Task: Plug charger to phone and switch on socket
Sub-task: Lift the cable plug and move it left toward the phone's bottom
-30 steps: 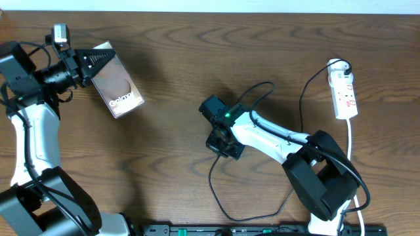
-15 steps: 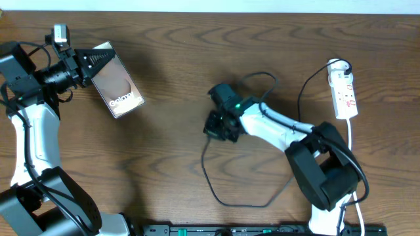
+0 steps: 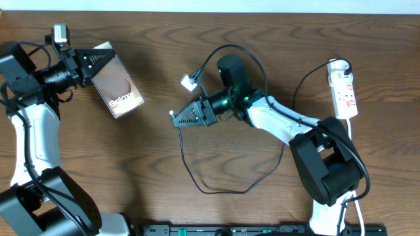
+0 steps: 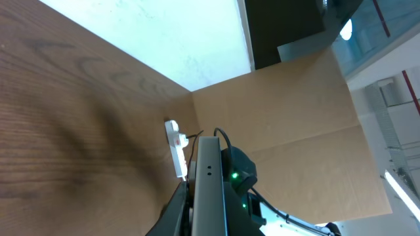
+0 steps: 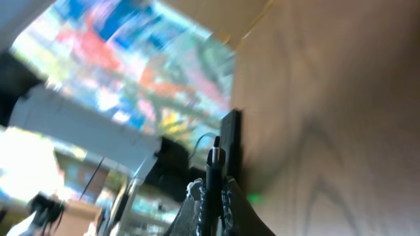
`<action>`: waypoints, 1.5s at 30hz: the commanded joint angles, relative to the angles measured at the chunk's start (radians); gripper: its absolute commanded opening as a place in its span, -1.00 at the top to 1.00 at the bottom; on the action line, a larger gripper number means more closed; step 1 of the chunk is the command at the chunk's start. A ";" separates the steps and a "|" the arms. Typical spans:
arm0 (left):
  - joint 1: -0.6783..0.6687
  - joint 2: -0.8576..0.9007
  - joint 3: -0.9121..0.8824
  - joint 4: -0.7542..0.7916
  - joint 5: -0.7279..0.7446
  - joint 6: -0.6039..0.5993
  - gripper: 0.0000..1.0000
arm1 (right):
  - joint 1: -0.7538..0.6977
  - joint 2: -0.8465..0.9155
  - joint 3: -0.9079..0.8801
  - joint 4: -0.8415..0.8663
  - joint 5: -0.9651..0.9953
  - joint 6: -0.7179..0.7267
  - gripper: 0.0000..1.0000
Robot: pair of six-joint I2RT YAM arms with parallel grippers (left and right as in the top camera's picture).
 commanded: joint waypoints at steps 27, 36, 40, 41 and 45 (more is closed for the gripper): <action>-0.051 -0.018 -0.006 0.004 0.032 0.047 0.85 | 0.137 -0.003 0.008 0.216 0.043 0.051 0.94; -0.051 -0.018 -0.006 0.005 0.032 0.055 0.85 | 0.135 -0.003 0.008 0.315 0.060 0.131 0.94; -0.051 -0.018 -0.006 0.005 0.032 0.055 0.85 | 0.135 -0.003 0.008 0.353 0.078 0.160 0.93; -0.051 -0.018 -0.006 0.005 0.032 0.055 0.85 | 0.135 -0.003 0.008 0.353 0.081 0.164 0.93; -0.051 -0.018 -0.006 0.004 0.032 0.055 0.85 | 0.135 -0.003 0.008 0.359 0.096 0.183 0.93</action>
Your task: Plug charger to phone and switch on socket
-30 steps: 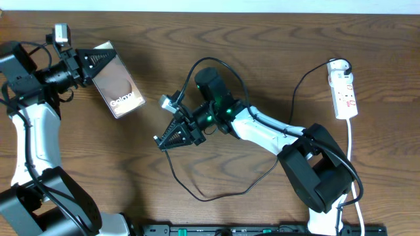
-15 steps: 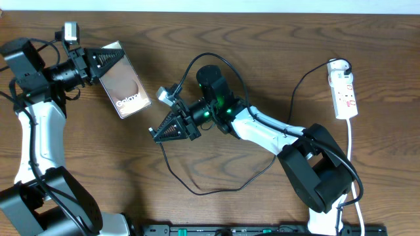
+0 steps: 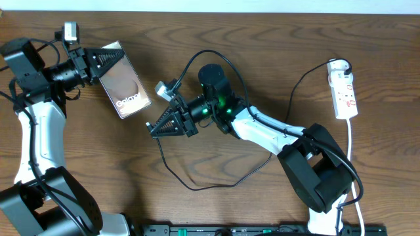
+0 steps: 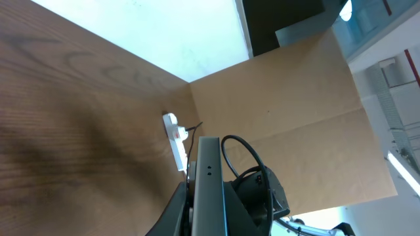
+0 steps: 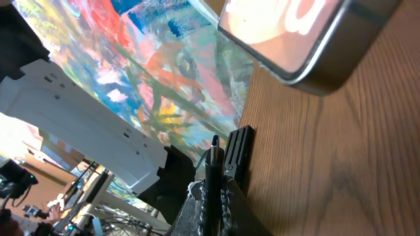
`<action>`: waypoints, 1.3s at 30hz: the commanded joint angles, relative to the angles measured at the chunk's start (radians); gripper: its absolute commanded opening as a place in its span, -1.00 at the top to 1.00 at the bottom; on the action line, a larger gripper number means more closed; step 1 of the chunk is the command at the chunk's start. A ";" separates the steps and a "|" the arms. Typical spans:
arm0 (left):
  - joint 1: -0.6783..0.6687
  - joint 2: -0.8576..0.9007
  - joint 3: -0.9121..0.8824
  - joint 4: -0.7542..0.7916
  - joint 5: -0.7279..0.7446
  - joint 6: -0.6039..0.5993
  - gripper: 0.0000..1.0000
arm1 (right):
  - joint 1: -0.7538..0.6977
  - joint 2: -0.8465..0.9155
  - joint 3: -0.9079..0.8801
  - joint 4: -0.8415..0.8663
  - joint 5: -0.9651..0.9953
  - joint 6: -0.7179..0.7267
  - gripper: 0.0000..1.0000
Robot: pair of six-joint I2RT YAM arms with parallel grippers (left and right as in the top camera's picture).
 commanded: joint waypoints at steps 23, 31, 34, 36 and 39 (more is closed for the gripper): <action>-0.027 -0.018 -0.006 0.005 0.032 0.025 0.85 | -0.040 0.063 0.009 0.167 -0.026 0.079 0.93; -0.027 -0.018 -0.006 0.005 0.031 0.032 0.85 | -0.040 0.103 0.009 0.249 -0.070 0.077 0.93; -0.027 -0.018 -0.006 0.005 0.032 0.043 0.85 | -0.037 0.107 0.009 0.262 -0.083 0.079 0.93; -0.027 -0.018 -0.006 0.005 0.031 0.044 0.85 | -0.033 0.107 0.009 0.272 -0.087 0.081 0.93; -0.027 -0.018 -0.006 0.005 0.031 0.047 0.85 | -0.022 0.107 0.009 0.317 -0.086 0.122 0.92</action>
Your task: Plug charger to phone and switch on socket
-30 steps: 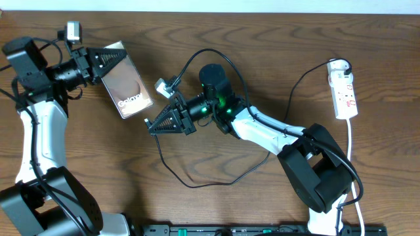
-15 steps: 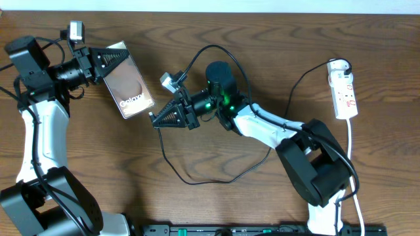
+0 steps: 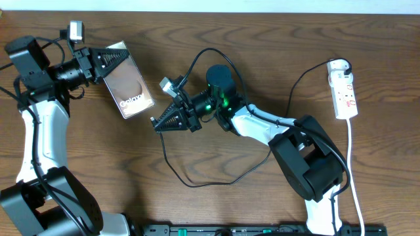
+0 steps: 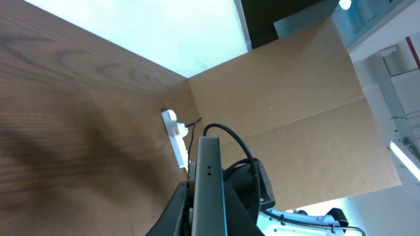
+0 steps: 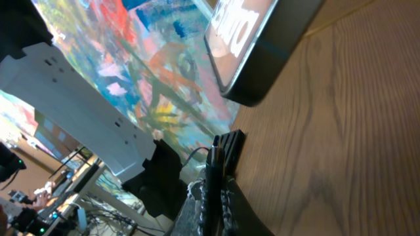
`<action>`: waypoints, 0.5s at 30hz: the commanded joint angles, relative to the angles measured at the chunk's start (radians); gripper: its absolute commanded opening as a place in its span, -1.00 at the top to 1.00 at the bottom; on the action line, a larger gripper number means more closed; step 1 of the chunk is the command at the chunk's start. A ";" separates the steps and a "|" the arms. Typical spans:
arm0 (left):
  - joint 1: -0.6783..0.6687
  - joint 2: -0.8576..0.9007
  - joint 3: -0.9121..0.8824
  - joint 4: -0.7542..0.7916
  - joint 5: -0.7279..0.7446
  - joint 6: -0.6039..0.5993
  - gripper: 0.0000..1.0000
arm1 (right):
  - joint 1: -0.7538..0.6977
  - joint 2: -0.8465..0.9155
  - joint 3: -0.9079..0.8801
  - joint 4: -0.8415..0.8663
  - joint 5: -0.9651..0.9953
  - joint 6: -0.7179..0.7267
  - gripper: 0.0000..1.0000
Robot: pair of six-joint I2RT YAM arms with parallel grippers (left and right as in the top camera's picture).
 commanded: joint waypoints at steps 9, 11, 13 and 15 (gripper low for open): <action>0.000 -0.018 -0.006 0.005 0.032 0.023 0.85 | 0.020 0.013 0.009 0.068 0.040 0.115 0.92; -0.001 -0.018 -0.006 0.004 0.031 0.027 0.85 | 0.020 0.013 0.009 0.069 0.060 0.127 0.93; -0.005 -0.018 -0.006 0.004 0.032 0.042 0.85 | 0.019 0.013 0.009 0.077 0.073 0.139 0.92; -0.010 -0.018 -0.006 0.004 0.032 0.056 0.85 | 0.019 0.013 0.009 0.088 0.082 0.161 0.92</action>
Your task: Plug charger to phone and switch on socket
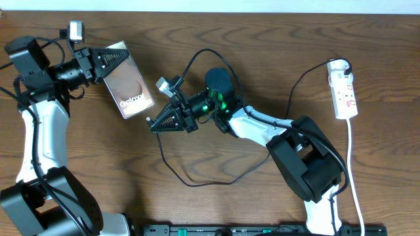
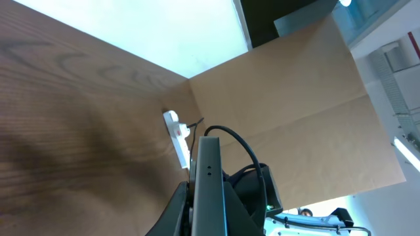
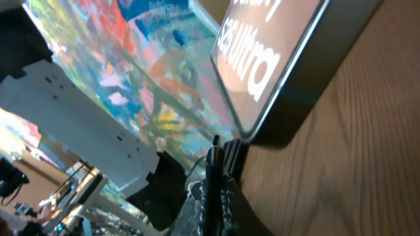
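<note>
The phone, its pinkish screen facing up, hangs tilted over the table's left side with my left gripper shut on its far end. The left wrist view shows only its thin edge. My right gripper is shut on the black charger plug, just right of and below the phone's near end. In the right wrist view the phone's bottom corner looms right above the plug tip, a small gap between them. The white socket strip lies at the far right.
The black charger cable loops over the table's middle and runs to the socket strip, which also shows small in the left wrist view. A cardboard wall stands behind the table. A dark rail lines the front edge.
My right gripper with the plug has shifted a little left toward the phone's near end. The phone's corner now fills more of the right wrist view. The left arm has stayed put.
First my right gripper held the plug at the table's middle, far from the phone in my left gripper. Then it stood further left, under the phone's lower corner, while the phone had come slightly right. Since then the plug has closed in on the phone's bottom edge.
</note>
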`<action>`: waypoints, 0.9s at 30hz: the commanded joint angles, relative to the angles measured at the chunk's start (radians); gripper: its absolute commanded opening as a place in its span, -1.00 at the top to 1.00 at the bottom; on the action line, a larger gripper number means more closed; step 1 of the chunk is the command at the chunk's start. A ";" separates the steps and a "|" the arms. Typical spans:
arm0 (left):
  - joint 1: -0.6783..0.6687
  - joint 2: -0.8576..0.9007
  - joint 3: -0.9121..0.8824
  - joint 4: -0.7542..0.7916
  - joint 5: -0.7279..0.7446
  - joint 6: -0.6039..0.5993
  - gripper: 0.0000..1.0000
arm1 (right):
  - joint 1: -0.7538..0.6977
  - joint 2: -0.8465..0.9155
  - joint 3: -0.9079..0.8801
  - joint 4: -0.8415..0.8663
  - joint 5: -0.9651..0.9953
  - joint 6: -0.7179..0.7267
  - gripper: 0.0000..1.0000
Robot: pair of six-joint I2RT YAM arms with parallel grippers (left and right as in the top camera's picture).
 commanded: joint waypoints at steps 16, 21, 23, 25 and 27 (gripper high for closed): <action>-0.049 -0.018 -0.006 0.005 0.031 0.071 0.85 | 0.000 0.011 0.010 0.050 0.047 0.077 0.92; -0.049 -0.018 -0.006 0.005 0.031 0.035 0.85 | 0.000 0.012 0.010 0.048 0.047 0.077 0.92; -0.049 -0.018 -0.006 0.005 0.032 -0.002 0.85 | 0.000 0.012 0.010 0.048 0.047 0.077 0.92; -0.049 -0.018 -0.006 0.005 0.032 -0.005 0.85 | 0.000 0.012 0.010 0.048 0.047 0.076 0.92; -0.049 -0.018 -0.006 0.005 0.031 -0.004 0.85 | 0.000 0.012 0.009 0.048 0.047 0.076 0.92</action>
